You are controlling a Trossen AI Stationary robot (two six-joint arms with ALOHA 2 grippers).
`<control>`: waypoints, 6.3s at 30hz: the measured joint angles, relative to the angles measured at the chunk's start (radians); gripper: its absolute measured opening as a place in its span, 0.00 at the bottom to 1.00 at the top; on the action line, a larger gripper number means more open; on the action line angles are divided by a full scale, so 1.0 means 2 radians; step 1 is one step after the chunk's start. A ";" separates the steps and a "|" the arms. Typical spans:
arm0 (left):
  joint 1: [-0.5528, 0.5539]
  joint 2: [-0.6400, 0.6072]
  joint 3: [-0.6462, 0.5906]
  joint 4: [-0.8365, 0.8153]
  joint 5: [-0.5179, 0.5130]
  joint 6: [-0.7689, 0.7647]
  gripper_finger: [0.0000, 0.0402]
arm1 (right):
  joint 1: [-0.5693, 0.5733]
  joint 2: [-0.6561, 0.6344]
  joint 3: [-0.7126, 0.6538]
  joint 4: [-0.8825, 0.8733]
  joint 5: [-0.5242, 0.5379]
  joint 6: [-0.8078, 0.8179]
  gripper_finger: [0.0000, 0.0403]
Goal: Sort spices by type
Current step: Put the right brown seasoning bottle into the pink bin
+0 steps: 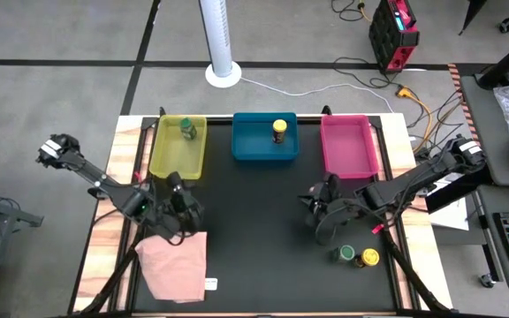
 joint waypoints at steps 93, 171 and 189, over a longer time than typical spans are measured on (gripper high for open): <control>-0.024 0.000 0.001 0.019 -0.276 0.159 0.67 | -0.208 0.223 0.225 -0.478 -0.280 0.285 0.67; -0.024 0.000 0.001 0.019 -0.270 0.154 0.67 | -0.274 0.226 0.395 -0.512 -0.302 0.169 0.42; -0.024 0.000 0.001 0.019 -0.270 0.154 0.67 | -0.408 0.225 0.425 -0.566 -0.306 0.077 0.42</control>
